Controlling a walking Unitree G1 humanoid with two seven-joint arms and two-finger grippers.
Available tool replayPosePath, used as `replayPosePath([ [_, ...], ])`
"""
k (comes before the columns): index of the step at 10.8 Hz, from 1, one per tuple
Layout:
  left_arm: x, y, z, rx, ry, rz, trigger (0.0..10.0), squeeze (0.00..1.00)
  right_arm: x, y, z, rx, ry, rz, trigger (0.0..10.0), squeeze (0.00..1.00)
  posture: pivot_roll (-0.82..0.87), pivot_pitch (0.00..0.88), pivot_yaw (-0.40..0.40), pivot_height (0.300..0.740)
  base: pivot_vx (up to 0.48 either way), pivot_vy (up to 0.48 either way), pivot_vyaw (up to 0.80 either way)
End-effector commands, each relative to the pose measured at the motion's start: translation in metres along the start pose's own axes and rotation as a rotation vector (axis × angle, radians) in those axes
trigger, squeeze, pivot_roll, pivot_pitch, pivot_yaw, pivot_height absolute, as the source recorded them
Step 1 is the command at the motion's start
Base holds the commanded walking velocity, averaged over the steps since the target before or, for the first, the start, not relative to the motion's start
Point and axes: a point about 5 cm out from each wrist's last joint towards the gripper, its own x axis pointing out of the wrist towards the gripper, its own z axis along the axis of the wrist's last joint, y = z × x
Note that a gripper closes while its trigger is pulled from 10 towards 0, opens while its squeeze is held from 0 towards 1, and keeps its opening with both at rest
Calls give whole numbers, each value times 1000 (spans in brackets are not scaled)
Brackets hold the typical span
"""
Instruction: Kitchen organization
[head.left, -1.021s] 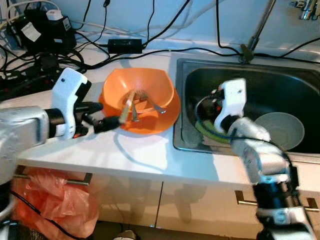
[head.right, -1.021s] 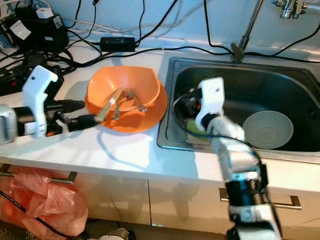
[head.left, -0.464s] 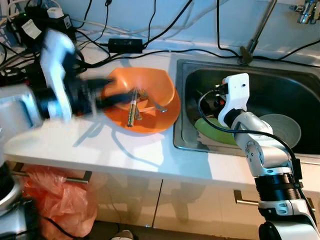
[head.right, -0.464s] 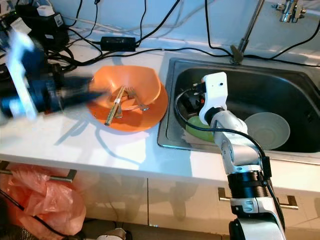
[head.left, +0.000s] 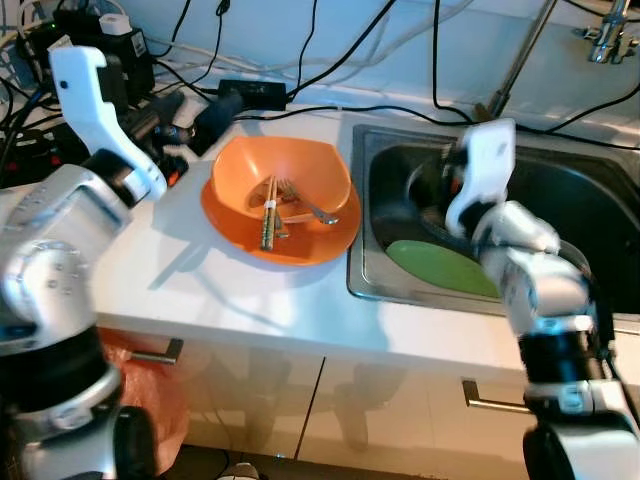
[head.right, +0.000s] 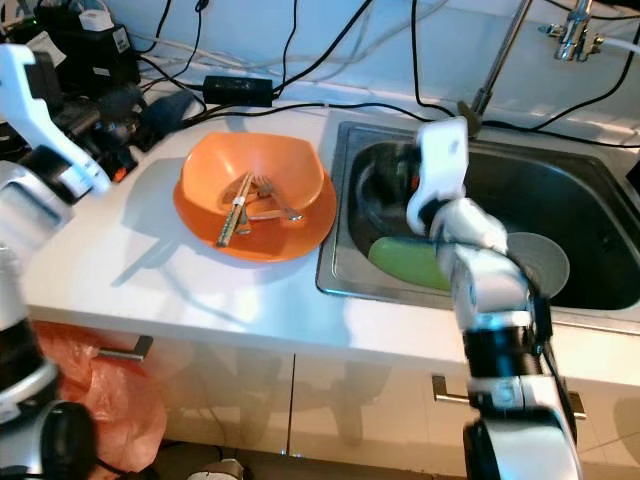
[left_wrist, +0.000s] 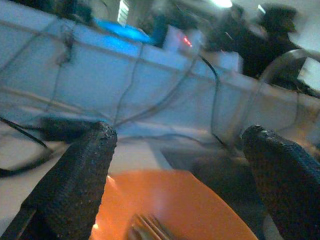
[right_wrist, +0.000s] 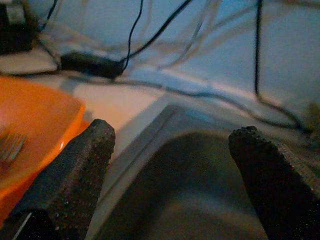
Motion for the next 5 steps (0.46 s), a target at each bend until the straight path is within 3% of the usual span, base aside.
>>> replayPosePath([
  [1,2,4,-7,31,-26,101,10000,0,-1,-7,1,17,-18,-50,10000,0,183,41,-72,740,0,0,0],
  [3,-2,-11,-20,168,-101,247,10000,0,-8,0,8,58,-114,-69,10000,0,178,54,-66,740,0,0,0],
  [4,-4,-30,-35,236,-113,280,10000,0,-13,7,17,59,-179,-53,10000,0,162,63,-61,740,0,-337,0],
  [5,-5,-44,-46,228,-119,277,10000,0,-16,12,21,41,-207,-34,10000,0,162,63,-61,740,0,-472,0],
])
